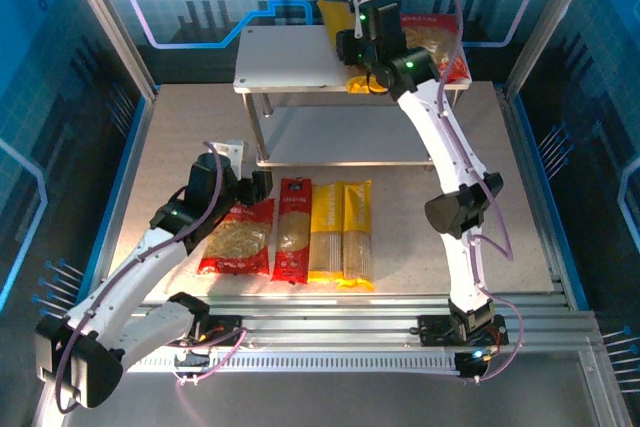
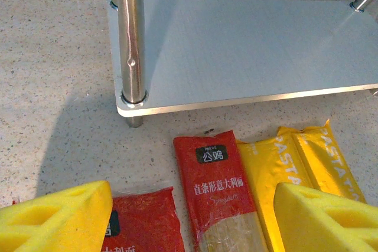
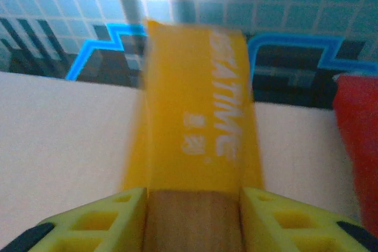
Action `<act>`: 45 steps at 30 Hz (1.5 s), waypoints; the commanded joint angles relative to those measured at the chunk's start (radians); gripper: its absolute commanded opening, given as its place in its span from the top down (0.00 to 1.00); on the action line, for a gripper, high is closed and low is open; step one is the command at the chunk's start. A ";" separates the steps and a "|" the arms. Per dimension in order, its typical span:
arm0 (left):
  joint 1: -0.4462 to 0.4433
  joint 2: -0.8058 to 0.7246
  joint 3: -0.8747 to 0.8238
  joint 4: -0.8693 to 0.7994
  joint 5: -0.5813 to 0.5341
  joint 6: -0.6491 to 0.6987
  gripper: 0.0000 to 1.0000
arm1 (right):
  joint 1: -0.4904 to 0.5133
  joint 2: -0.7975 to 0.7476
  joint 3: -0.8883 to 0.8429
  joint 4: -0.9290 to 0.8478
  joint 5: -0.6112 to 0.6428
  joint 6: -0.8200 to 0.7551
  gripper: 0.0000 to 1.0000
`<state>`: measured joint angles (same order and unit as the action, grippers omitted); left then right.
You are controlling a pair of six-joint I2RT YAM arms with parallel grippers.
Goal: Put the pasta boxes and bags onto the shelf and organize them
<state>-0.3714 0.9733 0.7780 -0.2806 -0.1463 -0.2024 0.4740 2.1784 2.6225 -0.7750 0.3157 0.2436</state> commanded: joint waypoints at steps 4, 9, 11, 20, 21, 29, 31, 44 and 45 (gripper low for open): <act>-0.009 -0.022 -0.002 -0.008 -0.020 0.021 0.26 | -0.023 0.037 -0.020 -0.004 0.034 0.004 0.55; -0.009 -0.024 -0.005 -0.010 -0.021 0.021 0.26 | -0.022 0.012 -0.042 -0.008 -0.019 0.016 0.41; -0.009 -0.024 -0.003 -0.009 -0.021 0.020 0.26 | -0.022 -0.010 -0.059 -0.004 -0.050 0.016 0.37; -0.009 -0.025 -0.014 0.004 -0.020 0.006 0.26 | -0.022 -0.127 -0.131 0.091 -0.128 0.028 0.30; -0.009 -0.025 -0.017 0.004 -0.019 0.002 0.26 | -0.020 -0.138 -0.133 0.105 -0.136 0.027 0.28; -0.009 -0.036 -0.049 0.007 -0.009 -0.015 0.25 | -0.004 -0.217 -0.121 0.212 -0.132 -0.033 0.19; -0.009 -0.041 -0.057 0.010 -0.002 -0.024 0.25 | 0.003 -0.237 -0.093 0.181 -0.129 -0.062 0.19; -0.363 0.090 -0.078 0.002 -0.153 -0.172 0.25 | 0.076 -1.031 -1.113 0.215 0.026 -0.015 0.17; -0.390 0.124 -0.068 -0.001 -0.159 -0.185 0.25 | 0.077 -1.089 -1.176 0.187 0.039 0.003 0.17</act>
<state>-0.7013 1.0344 0.6846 -0.2649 -0.2314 -0.3256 0.5491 1.2034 1.5677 -0.5629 0.2958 0.1844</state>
